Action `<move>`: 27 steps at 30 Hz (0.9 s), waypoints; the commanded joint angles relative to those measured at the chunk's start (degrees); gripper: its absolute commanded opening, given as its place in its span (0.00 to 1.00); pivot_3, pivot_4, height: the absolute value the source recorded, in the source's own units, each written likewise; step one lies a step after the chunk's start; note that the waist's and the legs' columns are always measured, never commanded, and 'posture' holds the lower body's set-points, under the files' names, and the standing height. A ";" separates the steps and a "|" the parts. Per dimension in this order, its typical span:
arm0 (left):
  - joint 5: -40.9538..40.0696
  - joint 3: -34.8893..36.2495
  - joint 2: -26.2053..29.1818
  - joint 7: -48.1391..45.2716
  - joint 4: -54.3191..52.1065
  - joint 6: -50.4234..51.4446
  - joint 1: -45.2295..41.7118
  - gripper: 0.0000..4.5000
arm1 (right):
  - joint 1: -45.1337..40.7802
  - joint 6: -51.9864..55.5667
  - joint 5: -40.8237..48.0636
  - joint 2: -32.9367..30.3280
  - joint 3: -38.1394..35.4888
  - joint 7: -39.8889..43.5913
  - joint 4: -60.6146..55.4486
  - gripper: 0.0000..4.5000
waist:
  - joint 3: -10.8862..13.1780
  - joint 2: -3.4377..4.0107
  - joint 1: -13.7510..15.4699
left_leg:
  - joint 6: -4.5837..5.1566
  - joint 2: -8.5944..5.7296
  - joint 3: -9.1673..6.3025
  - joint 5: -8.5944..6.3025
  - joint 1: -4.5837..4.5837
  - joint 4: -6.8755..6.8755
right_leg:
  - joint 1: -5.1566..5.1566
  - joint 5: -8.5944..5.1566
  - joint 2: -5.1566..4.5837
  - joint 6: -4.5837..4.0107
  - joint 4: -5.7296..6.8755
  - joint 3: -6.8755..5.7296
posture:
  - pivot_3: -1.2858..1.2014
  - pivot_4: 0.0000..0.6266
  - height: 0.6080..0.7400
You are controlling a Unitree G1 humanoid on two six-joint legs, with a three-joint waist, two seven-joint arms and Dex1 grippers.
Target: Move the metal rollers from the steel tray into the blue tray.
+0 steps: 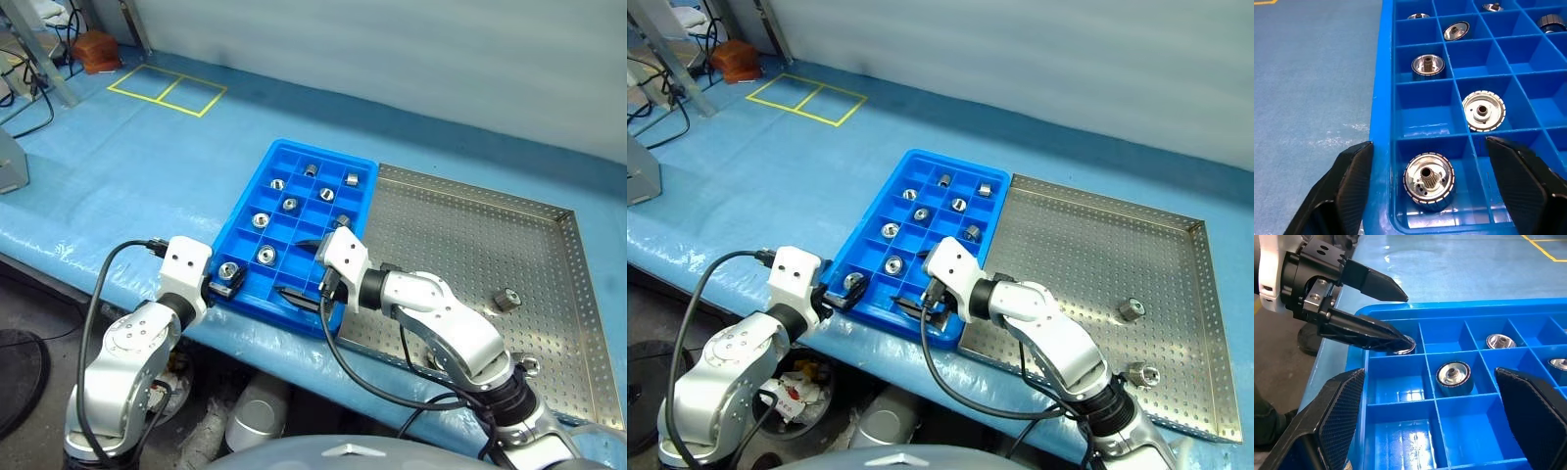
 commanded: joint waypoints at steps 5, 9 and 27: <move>-4.53 2.29 1.50 -4.86 0.50 -8.83 -10.24 1.00 | 4.12 3.04 1.22 -2.98 -8.04 -2.60 -9.47 1.00 | 0.00 0.00 0.14 | -0.04 -0.01 -0.14 0.00 -0.07 0.00 | 0.05 0.03 -0.02 -0.09 -0.10 -0.11 | 0.65 0.24 1.00; -5.71 -0.12 2.76 -9.11 6.33 -12.93 -17.12 1.00 | 9.68 6.03 1.99 -5.27 -15.28 -4.99 -14.92 1.00 | 0.00 0.00 -0.72 | -0.04 -0.10 -0.13 0.00 -0.17 0.02 | 0.09 0.15 -0.02 -0.25 -0.17 -0.13 | 0.62 0.24 1.00; -3.65 -22.23 -11.04 -18.21 30.41 -28.22 -27.58 1.00 | 17.59 22.02 -8.51 8.72 -25.30 -31.53 -17.52 1.00 | -0.06 0.15 -21.09 | -0.01 -0.13 -0.20 0.06 -0.35 -0.01 | 0.19 0.61 0.08 0.13 -0.65 0.01 | 0.49 0.24 1.00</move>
